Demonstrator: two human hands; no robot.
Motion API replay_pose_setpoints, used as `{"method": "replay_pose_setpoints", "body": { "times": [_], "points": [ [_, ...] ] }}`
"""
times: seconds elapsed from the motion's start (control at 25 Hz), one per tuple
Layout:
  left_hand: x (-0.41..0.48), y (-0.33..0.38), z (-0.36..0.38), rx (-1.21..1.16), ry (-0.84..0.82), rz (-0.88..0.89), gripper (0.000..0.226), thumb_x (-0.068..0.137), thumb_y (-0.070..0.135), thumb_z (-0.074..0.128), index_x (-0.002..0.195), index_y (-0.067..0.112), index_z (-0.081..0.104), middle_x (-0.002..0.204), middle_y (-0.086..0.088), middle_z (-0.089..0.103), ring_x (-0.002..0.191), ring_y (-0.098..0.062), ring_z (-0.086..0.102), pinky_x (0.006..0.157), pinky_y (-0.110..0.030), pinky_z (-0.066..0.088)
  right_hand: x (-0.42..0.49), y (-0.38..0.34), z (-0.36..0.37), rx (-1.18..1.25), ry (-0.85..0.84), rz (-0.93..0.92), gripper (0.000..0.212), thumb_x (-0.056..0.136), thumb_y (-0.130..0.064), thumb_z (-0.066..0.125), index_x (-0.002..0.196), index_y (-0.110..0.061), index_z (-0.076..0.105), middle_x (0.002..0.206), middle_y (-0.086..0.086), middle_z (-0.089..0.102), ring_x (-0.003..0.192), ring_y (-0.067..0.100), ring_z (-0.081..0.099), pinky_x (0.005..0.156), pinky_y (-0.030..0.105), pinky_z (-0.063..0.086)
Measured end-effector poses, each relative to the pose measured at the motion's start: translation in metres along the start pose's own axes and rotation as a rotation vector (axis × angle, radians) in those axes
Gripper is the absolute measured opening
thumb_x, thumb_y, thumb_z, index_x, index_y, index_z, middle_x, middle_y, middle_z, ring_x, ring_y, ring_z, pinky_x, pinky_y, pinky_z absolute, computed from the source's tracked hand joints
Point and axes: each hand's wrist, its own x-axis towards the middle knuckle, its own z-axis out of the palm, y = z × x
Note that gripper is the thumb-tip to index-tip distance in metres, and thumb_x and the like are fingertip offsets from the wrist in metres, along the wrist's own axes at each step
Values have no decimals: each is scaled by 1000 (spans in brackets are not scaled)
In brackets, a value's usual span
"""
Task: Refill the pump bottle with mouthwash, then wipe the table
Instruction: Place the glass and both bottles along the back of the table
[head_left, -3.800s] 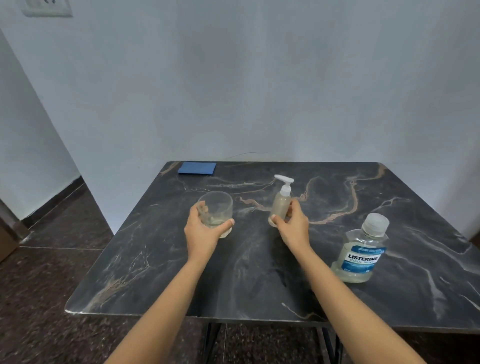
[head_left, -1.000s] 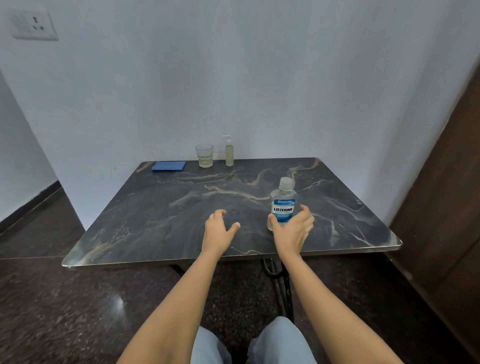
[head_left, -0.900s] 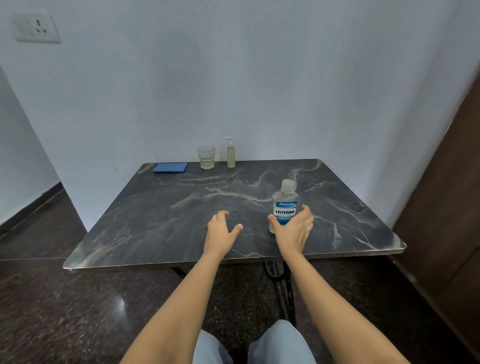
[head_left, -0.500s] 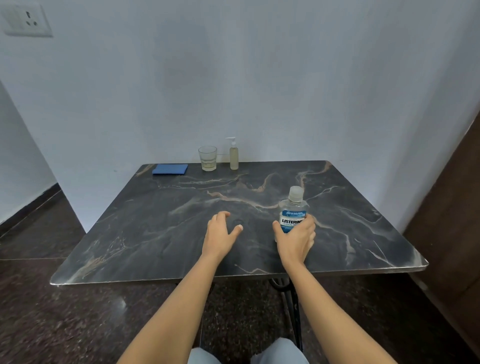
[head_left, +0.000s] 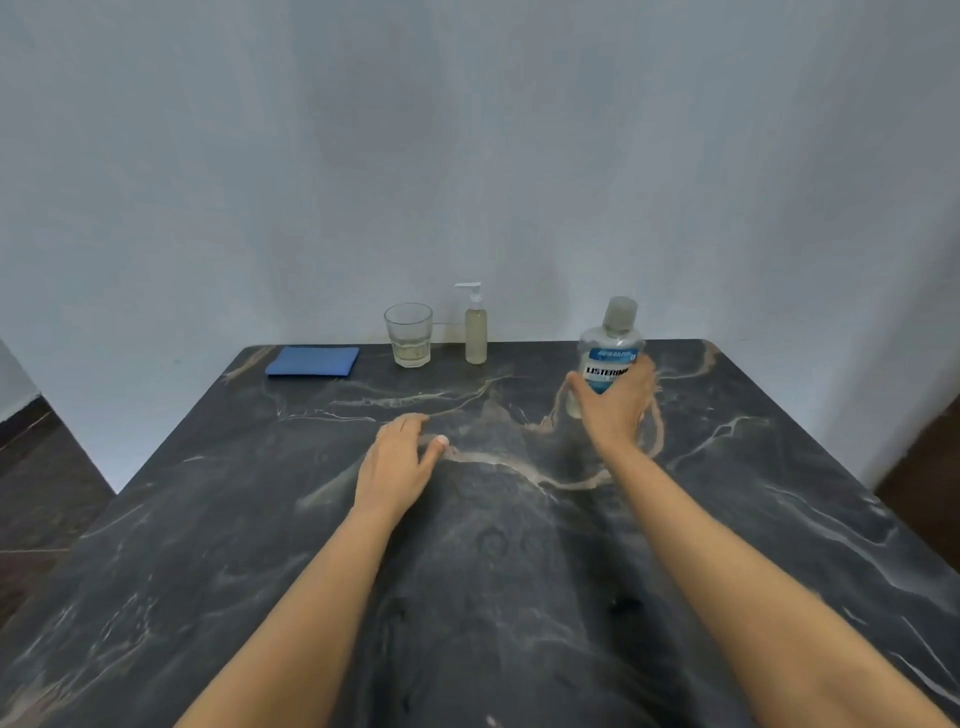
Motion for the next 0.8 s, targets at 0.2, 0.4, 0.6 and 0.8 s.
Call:
{"method": "replay_pose_setpoints", "body": {
  "times": [0.2,0.4,0.6,0.8],
  "points": [
    [59,-27,19,-27,39,14,49,96,46,46,134,15,48,136,-3,53,127,-20,45,101,-37,40,73,-2,75,1,52,45,74,69,-25,78,126,-7,35,126,13,45,116,33,45,100,51,40],
    [71,-49,44,-16,76,12,55,95,54,40,134,16,50,129,0,57,123,-18,48,96,-36,44,115,12,133,-45,50,32,74,71,-26,75,129,-8,32,128,13,43,118,33,44,102,50,39],
    [73,-54,47,-25,87,9,56,95,59,35,124,17,56,118,1,61,115,-17,53,91,-37,48,124,31,153,-133,38,34,74,74,-27,74,131,-7,31,131,14,41,121,35,42,103,50,37],
    [72,-51,45,-84,110,-10,56,95,57,36,130,16,53,125,2,60,120,-15,50,97,-37,46,121,44,153,-154,14,-1,73,75,-30,73,131,-8,33,129,14,44,120,32,43,102,48,37]
  ]
}}
